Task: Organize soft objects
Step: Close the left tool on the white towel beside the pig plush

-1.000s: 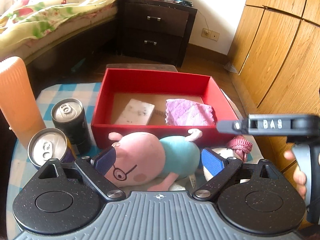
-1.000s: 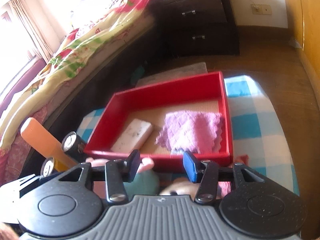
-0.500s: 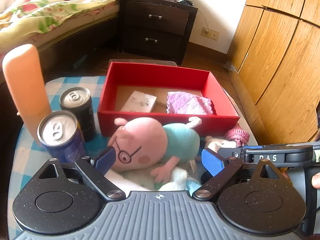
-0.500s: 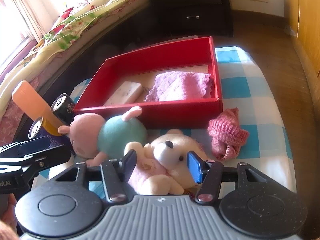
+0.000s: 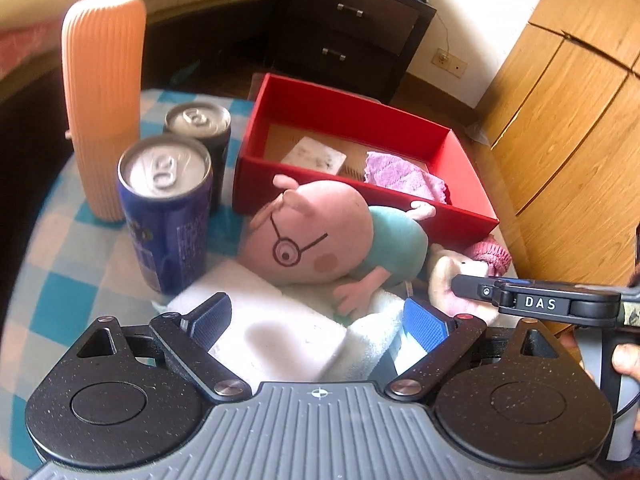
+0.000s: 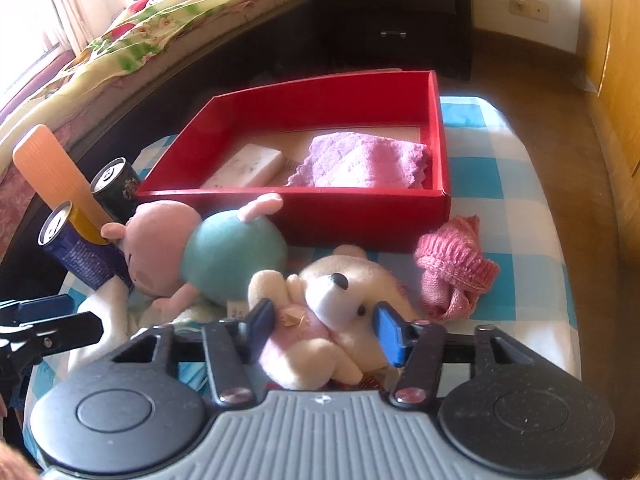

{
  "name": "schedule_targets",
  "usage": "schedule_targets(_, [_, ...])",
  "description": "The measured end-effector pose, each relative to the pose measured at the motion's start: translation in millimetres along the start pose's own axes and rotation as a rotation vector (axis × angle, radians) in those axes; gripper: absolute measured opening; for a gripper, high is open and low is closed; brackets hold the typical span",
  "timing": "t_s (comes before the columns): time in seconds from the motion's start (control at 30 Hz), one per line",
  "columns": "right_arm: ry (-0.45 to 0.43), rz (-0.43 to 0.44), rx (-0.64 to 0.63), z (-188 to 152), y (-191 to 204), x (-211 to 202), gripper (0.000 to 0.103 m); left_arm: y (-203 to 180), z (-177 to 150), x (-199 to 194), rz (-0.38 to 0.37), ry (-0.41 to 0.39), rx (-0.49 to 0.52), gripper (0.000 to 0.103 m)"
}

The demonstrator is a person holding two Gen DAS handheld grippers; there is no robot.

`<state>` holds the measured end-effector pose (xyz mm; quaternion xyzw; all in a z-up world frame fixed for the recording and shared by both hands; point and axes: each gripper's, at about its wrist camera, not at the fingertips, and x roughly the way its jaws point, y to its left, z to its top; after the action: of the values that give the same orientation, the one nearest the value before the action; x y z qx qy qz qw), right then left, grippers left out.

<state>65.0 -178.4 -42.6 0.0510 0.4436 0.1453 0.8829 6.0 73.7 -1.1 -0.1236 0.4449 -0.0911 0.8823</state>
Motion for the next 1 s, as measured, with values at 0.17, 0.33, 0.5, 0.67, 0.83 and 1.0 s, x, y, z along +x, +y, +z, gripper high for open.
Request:
schedule_targets(0.17, [0.0, 0.025, 0.026, 1.6, -3.8, -2.2, 0.02, 10.7, 0.9, 12.8, -0.047, 0.07, -0.1, 0.091])
schedule_targets(0.33, [0.005, 0.034, 0.036, 1.8, -5.5, -2.8, 0.02, 10.6, 1.1, 21.4, -0.047, 0.101, -0.124, 0.092])
schedule_targets(0.5, [0.012, 0.052, 0.067, 3.6, -11.0, -2.8, 0.02, 21.8, 0.4, 10.4, -0.048, 0.102, -0.205, 0.092])
schedule_targets(0.67, [0.007, 0.046, 0.051, 4.2, -6.4, -1.6, 0.02, 25.3, -3.0, 6.0, 0.056, 0.108, -0.216, 0.092])
schedule_targets(0.83, [0.009, 0.039, 0.044, 3.9, -5.7, -1.4, 0.02, 28.9, -5.5, 30.2, 0.028, 0.186, -0.274, 0.091])
schedule_targets(1.0, [0.007, 0.05, 0.05, 4.2, -9.1, -3.2, 0.02, 26.8, -2.7, 23.8, 0.008, 0.149, -0.283, 0.071])
